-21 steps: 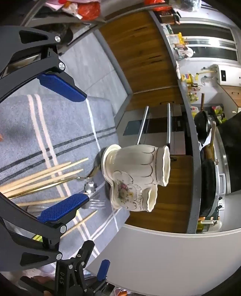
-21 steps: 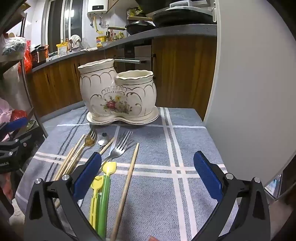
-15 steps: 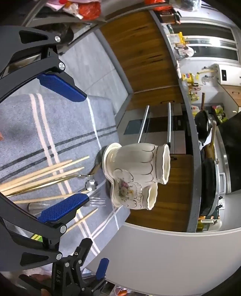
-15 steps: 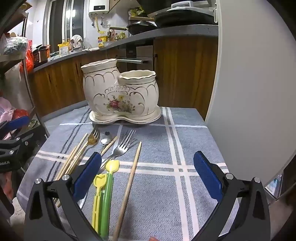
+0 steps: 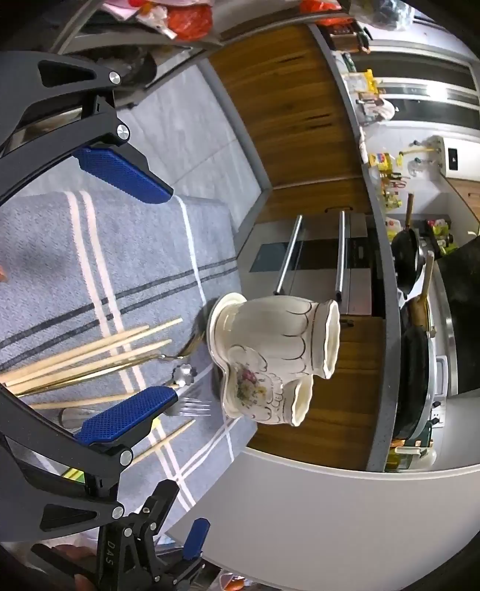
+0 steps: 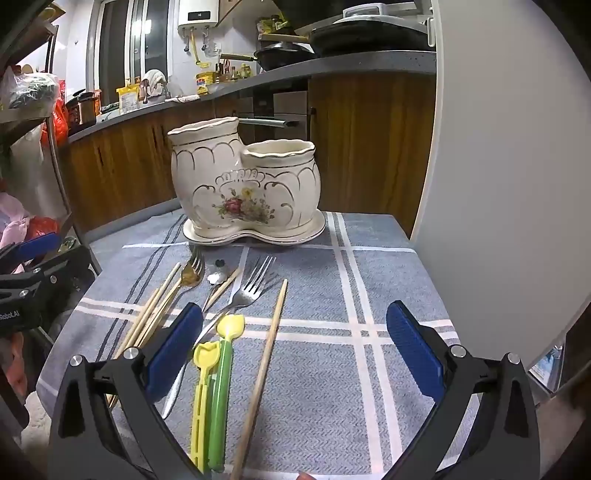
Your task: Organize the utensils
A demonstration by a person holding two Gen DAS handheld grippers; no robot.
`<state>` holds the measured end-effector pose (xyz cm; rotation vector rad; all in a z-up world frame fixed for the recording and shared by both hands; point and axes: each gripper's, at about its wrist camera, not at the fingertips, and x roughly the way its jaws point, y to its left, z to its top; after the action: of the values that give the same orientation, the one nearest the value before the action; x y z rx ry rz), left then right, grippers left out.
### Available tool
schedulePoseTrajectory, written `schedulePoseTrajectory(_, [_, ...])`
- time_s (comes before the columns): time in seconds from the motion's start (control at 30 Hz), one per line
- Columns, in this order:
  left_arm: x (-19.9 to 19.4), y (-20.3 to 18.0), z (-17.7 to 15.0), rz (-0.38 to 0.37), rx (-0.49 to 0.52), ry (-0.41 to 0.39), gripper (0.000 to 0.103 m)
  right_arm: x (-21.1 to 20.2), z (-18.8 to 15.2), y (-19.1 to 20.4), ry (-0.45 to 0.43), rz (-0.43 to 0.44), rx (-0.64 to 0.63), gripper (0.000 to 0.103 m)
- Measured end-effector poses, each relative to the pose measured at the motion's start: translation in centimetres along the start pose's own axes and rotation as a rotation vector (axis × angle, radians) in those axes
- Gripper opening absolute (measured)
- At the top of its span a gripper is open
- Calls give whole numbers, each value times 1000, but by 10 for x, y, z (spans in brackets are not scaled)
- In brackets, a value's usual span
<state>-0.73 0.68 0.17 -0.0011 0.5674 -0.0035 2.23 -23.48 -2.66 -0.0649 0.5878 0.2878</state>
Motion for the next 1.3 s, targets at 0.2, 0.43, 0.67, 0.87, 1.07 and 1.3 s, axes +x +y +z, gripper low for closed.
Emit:
schedulePoseTrajectory(0.2, [3, 4, 0, -8, -17, 13, 98, 2, 0, 3, 3, 1, -5, 98])
schedulePoseTrajectory(0.43, [4, 6, -2, -4, -24, 15, 98, 5, -2, 3, 9, 1, 1, 98])
schedulePoseTrajectory(0.67, [6, 6, -2, -2, -22, 20, 98, 8, -3, 1, 16, 2, 8, 98])
schedulePoseTrajectory(0.87, [7, 6, -2, -1, -22, 20, 98, 9, -3, 0, 16, 0, 12, 98])
schedulePoseTrajectory(1.07, [6, 7, -3, 1, -21, 20, 98, 10, -4, 0, 21, 0, 11, 98])
schedulePoseTrajectory(1.3, [7, 7, -3, 1, -22, 20, 98, 9, -4, 1, 22, -1, 11, 98])
